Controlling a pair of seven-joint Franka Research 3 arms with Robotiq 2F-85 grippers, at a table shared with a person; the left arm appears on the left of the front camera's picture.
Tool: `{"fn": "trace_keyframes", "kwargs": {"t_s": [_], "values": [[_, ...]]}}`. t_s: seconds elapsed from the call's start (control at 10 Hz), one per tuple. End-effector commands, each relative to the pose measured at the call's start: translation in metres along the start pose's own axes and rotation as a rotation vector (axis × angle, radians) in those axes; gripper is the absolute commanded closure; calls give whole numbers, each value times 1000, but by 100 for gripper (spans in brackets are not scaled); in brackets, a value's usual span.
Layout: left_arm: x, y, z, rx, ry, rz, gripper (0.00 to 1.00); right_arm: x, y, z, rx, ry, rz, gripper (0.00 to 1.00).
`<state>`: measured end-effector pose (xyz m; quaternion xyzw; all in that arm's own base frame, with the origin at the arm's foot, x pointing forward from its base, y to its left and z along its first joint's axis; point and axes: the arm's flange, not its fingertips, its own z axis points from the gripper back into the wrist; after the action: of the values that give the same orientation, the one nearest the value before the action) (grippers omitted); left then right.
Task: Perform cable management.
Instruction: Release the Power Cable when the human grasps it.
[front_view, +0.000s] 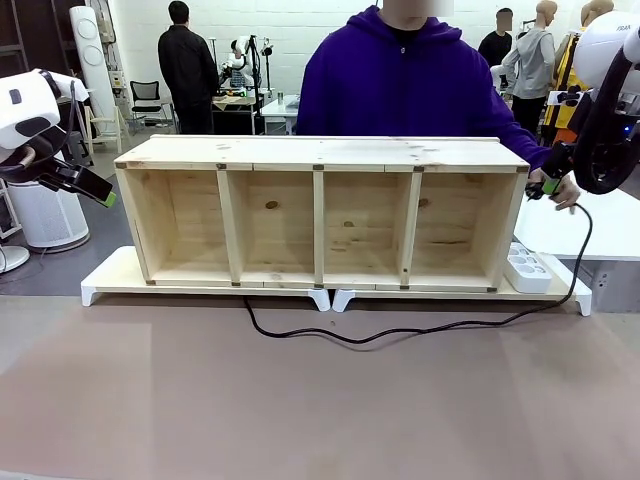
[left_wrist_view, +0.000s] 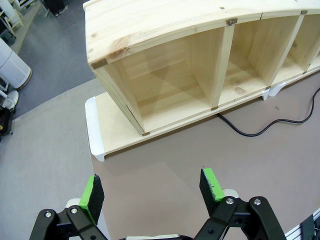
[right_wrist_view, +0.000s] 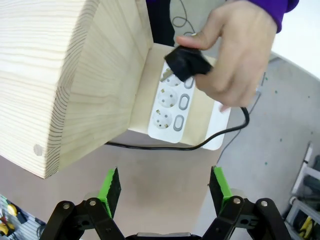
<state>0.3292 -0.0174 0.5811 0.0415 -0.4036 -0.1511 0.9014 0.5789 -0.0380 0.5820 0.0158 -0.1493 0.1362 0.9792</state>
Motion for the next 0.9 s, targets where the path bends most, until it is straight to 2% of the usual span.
{"fn": "trace_keyframes", "kwargs": {"t_s": [0.0,0.8], "values": [[-1,1,0,2,0,2,0,-1,0,0,3,4,-2,8],[-1,1,0,2,0,2,0,-1,0,0,3,4,-2,8]]}}
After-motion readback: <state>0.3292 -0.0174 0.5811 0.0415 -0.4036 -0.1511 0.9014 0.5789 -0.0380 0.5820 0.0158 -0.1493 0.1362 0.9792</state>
